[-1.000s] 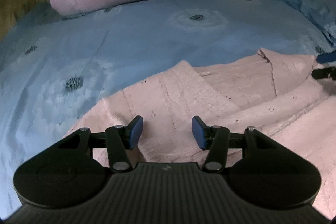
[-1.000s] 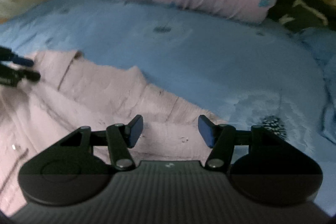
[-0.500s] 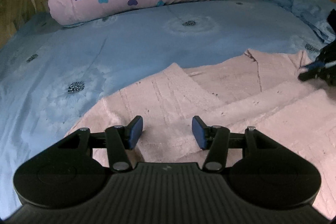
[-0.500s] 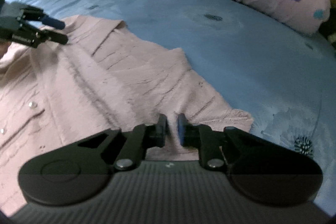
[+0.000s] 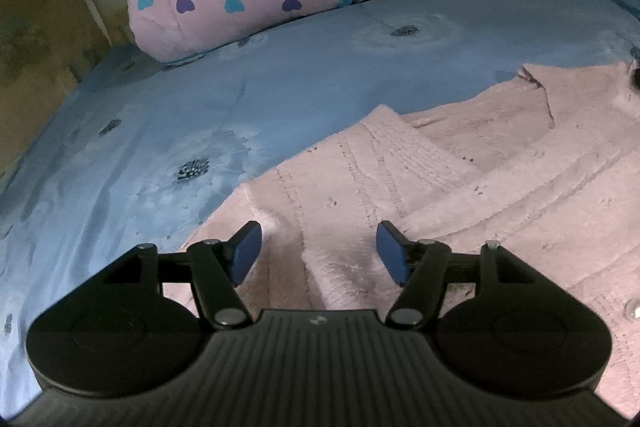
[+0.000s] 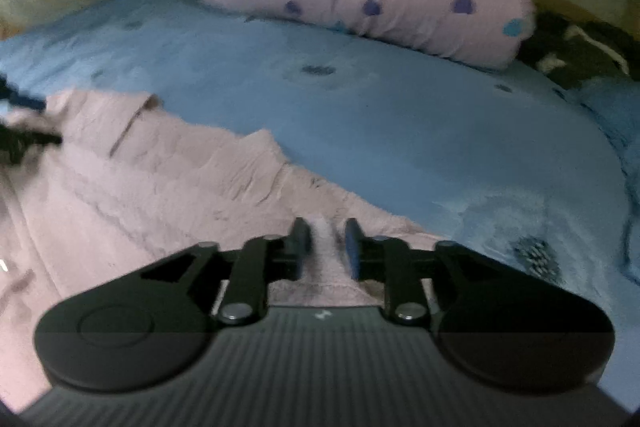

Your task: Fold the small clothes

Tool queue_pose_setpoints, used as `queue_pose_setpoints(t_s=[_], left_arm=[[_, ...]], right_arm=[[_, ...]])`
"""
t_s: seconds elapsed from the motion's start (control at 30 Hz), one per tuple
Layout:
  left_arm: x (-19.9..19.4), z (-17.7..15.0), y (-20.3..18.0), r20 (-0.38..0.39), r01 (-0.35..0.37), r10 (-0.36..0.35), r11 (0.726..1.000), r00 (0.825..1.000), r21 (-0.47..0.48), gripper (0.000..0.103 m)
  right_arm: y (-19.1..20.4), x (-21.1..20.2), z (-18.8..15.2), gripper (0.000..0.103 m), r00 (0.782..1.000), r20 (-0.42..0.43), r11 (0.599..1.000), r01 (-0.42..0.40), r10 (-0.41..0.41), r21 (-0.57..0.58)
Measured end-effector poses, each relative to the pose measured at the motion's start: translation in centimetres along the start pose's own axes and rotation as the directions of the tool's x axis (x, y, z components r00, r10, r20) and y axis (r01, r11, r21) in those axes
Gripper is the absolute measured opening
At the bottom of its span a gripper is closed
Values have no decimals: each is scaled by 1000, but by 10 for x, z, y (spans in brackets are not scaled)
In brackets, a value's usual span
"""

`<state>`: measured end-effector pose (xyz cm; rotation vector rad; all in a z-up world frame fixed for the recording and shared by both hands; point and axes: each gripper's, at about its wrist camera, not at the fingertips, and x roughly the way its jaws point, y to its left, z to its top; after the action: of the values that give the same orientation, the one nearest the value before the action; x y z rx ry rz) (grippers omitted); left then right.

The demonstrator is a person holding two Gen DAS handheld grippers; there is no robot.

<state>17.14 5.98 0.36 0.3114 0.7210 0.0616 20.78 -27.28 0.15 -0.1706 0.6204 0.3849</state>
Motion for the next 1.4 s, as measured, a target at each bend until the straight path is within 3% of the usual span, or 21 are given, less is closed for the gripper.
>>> queue_pose_setpoints(t_s=[0.2, 0.33, 0.43, 0.6, 0.83, 1.03, 1.1, 1.13, 1.4], left_arm=[[-29, -6, 1, 11, 41, -40, 999, 999, -15, 70], [-27, -17, -6, -23, 24, -23, 999, 999, 25, 70], [-18, -21, 1, -34, 27, -29, 998, 999, -48, 73], [-36, -21, 14, -54, 30, -38, 991, 998, -129, 74], [-93, -34, 49, -41, -8, 2, 988, 999, -155, 74], [-133, -56, 86, -82, -62, 47, 980, 996, -190, 75], [-144, -64, 96, -99, -60, 38, 972, 994, -227, 75], [-150, -68, 101, -105, -54, 28, 967, 994, -249, 75], [-191, -94, 102, -133, -68, 21, 928, 991, -366, 80]], right_arm=[[-9, -62, -23, 30, 999, -12, 980, -42, 46, 194], [-4, -75, -47, 30, 995, -53, 964, -68, 84, 256], [-2, -67, -66, 30, 994, -93, 960, -22, 50, 280], [4, -72, -76, 30, 999, -39, 958, 8, 4, 288], [-4, -102, -68, 34, 999, -6, 911, -29, 34, 412], [11, -137, -67, 35, 995, 48, 877, -97, 85, 470], [21, -149, -67, 51, 995, 57, 880, -100, 83, 465], [28, -155, -68, 54, 995, 60, 880, -102, 84, 465], [72, -167, -91, 56, 988, -6, 871, -132, 153, 473]])
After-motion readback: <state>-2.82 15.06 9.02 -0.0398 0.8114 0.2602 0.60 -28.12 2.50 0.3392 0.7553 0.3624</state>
